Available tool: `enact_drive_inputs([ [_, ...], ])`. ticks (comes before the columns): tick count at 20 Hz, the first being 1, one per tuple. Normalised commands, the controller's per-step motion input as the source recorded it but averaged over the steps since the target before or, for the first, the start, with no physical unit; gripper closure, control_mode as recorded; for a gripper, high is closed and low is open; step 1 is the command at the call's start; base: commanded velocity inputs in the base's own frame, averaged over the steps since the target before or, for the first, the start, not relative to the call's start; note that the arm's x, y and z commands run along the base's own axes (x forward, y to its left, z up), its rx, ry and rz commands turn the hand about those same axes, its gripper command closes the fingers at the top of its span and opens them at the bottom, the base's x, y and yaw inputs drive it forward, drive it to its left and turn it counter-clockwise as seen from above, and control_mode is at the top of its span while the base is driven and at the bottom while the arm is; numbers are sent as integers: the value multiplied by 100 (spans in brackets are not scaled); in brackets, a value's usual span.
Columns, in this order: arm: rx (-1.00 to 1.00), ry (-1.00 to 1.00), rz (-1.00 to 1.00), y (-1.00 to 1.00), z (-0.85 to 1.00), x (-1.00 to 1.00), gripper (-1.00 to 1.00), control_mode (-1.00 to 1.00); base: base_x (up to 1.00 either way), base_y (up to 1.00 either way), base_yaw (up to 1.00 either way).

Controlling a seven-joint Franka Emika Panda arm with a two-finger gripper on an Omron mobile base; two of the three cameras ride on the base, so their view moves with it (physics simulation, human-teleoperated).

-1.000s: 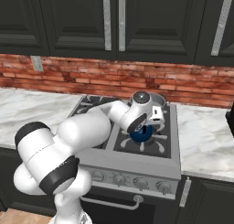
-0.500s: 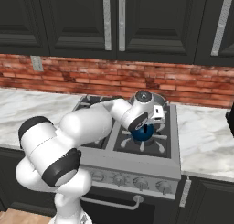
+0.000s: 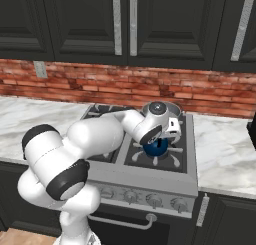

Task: Pick the kettle from the counter and place it on a stove burner. Then turn the burner on.

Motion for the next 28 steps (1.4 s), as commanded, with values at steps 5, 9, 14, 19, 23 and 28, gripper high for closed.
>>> enact_drive_inputs([
  [5, 0, 0, 0, 0, -1, 0, 100, -100, 0, 0, 0],
  [9, 0, 0, 0, 0, -1, 0, 100, -100, 0, 0, 0],
  [14, 0, 0, 0, 0, 0, 0, -100, -100, 0, 0, 0],
  [19, 0, 0, 0, 0, 0, 0, -100, -100, 0, 0, 0],
  [23, 0, 0, 0, 0, 0, 0, -100, -100, 0, 0, 0],
  [28, 0, -1, 0, 0, 11, 0, -100, -100, 0, 0, 0],
])
